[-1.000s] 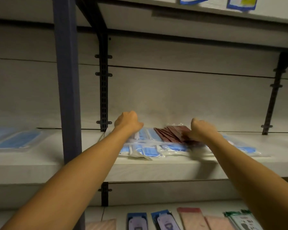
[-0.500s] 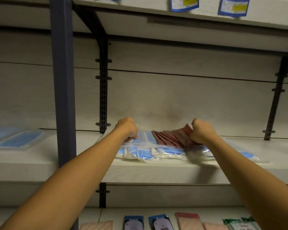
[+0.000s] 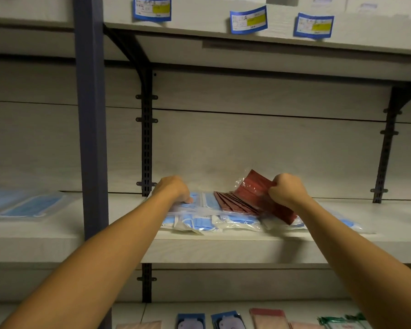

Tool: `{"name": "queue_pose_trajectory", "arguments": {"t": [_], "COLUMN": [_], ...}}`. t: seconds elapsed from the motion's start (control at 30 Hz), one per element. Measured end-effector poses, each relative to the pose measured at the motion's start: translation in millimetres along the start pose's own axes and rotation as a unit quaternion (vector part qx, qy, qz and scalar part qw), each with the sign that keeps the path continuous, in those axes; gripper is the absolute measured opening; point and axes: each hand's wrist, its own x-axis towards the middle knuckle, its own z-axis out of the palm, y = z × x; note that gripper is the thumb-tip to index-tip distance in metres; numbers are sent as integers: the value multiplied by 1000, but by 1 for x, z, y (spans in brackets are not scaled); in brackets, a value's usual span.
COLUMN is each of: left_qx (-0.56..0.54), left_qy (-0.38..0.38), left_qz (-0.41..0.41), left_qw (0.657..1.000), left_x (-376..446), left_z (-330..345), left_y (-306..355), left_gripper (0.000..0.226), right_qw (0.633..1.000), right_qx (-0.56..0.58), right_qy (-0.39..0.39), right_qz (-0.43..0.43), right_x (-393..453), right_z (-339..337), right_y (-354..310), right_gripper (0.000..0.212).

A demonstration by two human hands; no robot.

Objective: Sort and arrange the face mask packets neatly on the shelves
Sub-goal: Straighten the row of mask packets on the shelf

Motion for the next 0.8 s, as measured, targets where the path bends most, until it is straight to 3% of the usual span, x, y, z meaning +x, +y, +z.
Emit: {"name": "queue_pose_trajectory", "arguments": {"t": [0.17, 0.3, 0.47, 0.57, 0.7, 0.8], "left_qx": [-21, -167, -379, -436, -471, -500], "left_qy": [25, 106, 143, 139, 167, 199], "left_qz": [7, 4, 38, 64, 100, 126], "left_qw": [999, 980, 913, 887, 860, 833], "left_x": [-7, -11, -30, -44, -65, -85], "left_z": [-10, -16, -29, -40, -47, -50], "left_y": [-3, -3, 1, -1, -12, -25], "left_gripper": [42, 18, 38, 21, 49, 47], "right_qw": [997, 981, 924, 876, 847, 844], "right_qx": [77, 191, 380, 479, 526, 530], "right_qy": [21, 31, -28, -59, -79, -77], "right_qz": [-8, -5, 11, 15, -4, -30], "right_x": [-9, -10, -9, -14, -27, -35], "right_z": [-9, -10, -7, -6, -4, -1], "right_y": [-6, -15, -29, -37, -46, -54], "right_gripper": [14, 8, 9, 12, 16, 11]}}
